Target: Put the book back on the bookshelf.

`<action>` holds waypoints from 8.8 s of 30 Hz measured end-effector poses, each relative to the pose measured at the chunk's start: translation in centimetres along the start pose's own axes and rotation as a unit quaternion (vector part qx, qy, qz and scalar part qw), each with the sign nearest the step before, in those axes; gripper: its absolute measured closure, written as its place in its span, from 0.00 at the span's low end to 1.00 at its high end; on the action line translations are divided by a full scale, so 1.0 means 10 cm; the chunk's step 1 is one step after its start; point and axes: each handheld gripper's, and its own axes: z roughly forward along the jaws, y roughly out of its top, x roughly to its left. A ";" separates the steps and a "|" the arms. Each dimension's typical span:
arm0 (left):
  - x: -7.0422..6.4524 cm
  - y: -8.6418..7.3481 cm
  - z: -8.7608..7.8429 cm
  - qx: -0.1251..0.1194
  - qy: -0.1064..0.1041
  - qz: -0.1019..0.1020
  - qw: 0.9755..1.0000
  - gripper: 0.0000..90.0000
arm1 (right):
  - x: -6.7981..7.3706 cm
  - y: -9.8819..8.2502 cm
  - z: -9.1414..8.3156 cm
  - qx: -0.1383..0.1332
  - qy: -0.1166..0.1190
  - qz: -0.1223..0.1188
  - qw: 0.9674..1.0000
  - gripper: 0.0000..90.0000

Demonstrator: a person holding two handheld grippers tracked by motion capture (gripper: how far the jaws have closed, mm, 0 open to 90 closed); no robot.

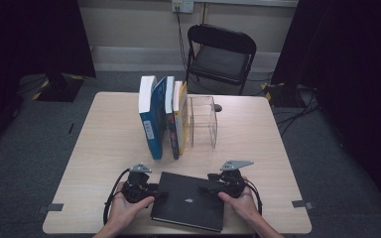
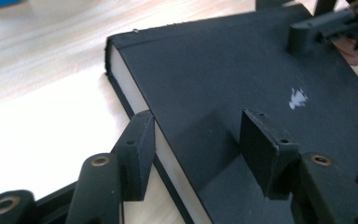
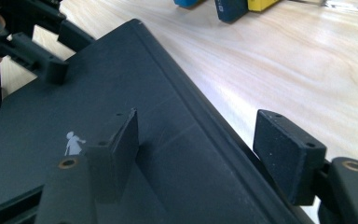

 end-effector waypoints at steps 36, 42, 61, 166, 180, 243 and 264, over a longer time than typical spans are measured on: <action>-0.19 -0.43 -0.19 0.033 -0.011 0.056 0.998 0.33 | 0.21 -0.08 -0.14 0.001 -0.044 -0.033 0.998 0.36; -0.34 -0.38 0.02 0.060 0.027 0.110 0.992 0.43 | 0.21 -0.08 -0.14 0.001 -0.044 -0.036 0.998 0.36; -0.04 -0.12 0.09 0.037 0.076 0.049 0.995 0.48 | 0.18 -0.15 -0.26 0.020 -0.030 -0.016 0.999 0.35; 0.23 0.08 0.13 -0.043 -0.158 -0.218 0.962 0.57 | 0.23 -0.13 -0.16 -0.008 -0.043 0.017 0.999 0.32; 0.05 0.12 0.29 -0.012 -0.168 -0.203 0.964 0.55 | 0.26 -0.16 -0.20 -0.001 -0.026 0.011 1.000 0.32; -0.33 0.36 0.37 -0.035 -0.159 -0.060 0.985 0.74 | -0.06 -0.10 -0.25 -0.012 0.029 0.058 0.998 0.21; -0.61 0.39 0.22 -0.057 -0.141 0.031 0.988 0.74 | -0.27 -0.05 -0.31 -0.030 0.108 0.117 0.987 0.17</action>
